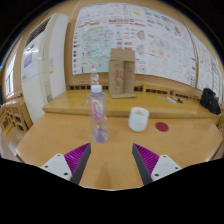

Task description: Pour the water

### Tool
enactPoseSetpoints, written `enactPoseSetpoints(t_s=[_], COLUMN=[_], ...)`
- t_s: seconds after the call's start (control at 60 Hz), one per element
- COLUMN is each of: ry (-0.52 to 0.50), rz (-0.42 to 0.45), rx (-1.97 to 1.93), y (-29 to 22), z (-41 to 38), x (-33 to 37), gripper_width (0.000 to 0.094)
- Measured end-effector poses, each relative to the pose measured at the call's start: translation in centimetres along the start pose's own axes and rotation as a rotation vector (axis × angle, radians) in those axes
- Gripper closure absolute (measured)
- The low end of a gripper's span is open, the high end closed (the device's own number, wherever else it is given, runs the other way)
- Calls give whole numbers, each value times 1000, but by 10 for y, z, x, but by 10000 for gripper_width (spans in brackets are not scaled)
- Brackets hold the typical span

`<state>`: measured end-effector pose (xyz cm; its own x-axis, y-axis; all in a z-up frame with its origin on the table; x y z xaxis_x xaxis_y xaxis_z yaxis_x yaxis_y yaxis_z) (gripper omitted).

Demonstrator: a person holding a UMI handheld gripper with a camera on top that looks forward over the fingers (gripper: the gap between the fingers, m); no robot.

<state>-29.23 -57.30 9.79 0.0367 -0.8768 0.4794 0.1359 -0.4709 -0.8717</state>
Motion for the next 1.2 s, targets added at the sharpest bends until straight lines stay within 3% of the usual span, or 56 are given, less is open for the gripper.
enactPoseSetpoints(t_s=[0.217, 0.317, 0.45, 0.483, 0.583, 0.7, 0.9, 1.2], ry=[-12, 5, 25, 28, 13, -13, -211, -746], rz=[110, 148, 157, 165, 196, 223, 305, 415], rx=[5, 17, 40, 50, 55, 63, -128, -1068], y=[-55, -71, -66, -66, -68, -78, -128, -231], z=[-43, -47, -47, -47, -46, -48, -56, -12], x=[-102, -139, -171, -174, -179, -171, -139, -111], gripper_width=[85, 130, 312, 413, 475, 633, 634, 636])
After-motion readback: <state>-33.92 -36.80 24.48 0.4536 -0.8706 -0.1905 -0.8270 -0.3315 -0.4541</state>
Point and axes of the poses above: the point between the fingertips, and its own axes, seen from behind it with the camera up: z to the right, y down, x backward, against the way the camera looks, the point moved 8 cm from there along x, backward, against the way the camera looks, and after that the axes turned 6 degrees about x, right-handed, at the moved point
